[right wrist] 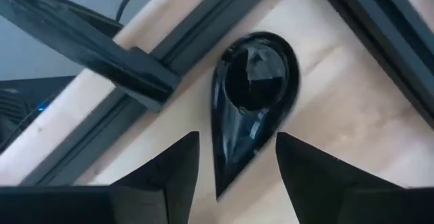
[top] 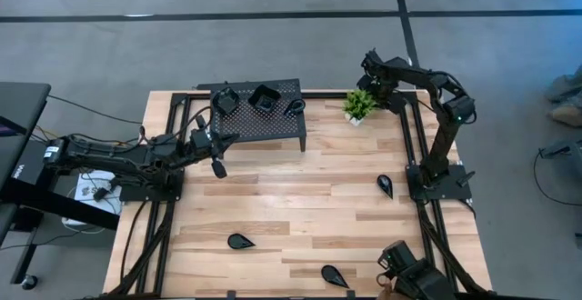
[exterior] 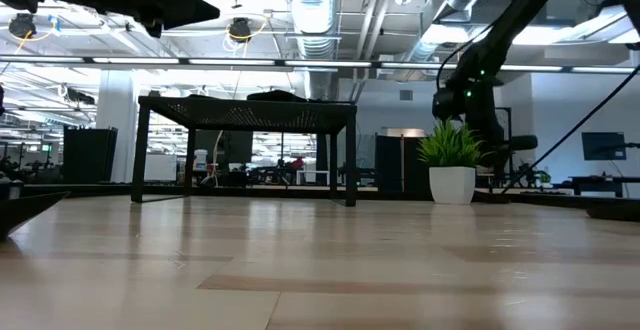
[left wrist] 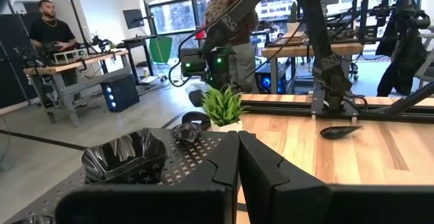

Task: Pick & Place Mini shaped plates
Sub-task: Stack the black drop shaped plate on the top of the black drop shaped plate on the shelf

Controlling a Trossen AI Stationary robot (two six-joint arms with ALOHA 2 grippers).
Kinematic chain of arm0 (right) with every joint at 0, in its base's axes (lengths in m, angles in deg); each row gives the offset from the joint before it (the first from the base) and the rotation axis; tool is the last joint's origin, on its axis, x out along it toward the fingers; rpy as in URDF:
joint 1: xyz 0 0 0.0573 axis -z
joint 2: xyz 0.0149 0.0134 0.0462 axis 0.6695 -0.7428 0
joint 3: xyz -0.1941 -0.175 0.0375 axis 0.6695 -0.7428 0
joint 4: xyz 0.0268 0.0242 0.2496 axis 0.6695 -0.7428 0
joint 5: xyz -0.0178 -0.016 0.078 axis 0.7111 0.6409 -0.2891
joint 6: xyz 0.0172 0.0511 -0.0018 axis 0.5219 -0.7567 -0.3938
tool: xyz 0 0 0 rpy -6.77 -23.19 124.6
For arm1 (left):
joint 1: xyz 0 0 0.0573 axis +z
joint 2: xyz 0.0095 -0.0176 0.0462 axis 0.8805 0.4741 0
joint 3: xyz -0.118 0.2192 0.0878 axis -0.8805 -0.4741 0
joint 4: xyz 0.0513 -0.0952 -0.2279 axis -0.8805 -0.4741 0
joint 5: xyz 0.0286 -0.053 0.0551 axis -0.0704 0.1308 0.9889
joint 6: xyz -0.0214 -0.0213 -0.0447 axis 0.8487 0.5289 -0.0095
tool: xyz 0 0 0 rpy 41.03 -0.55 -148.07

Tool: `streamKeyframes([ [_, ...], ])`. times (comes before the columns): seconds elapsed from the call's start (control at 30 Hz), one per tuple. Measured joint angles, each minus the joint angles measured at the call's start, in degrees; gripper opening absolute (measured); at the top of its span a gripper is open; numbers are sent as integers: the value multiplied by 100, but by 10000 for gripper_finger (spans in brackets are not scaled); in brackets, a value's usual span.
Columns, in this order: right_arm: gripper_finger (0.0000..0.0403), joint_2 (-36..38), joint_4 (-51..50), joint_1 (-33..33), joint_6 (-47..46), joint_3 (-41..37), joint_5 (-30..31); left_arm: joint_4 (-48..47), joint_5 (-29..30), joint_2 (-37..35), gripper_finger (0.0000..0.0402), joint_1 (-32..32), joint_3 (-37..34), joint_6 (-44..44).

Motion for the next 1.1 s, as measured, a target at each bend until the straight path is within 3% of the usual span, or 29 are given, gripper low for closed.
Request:
streamKeyframes([
  [0.3, 182, -197, 221, 7, 849, 2, 0, -52, 0, 0, 12, 0, 0, 146],
  [0.47, 171, -210, 201, 7, 803, 2, 1, -48, 0, 0, 12, 0, 0, 146],
  [0.87, 74, -210, 177, 4, 891, 2, -140, -56, 0, 0, 12, 0, 0, 148],
  [1.1, 44, -210, 153, -72, 893, 2, -138, -136, 0, 0, 12, 0, 0, 269],
])
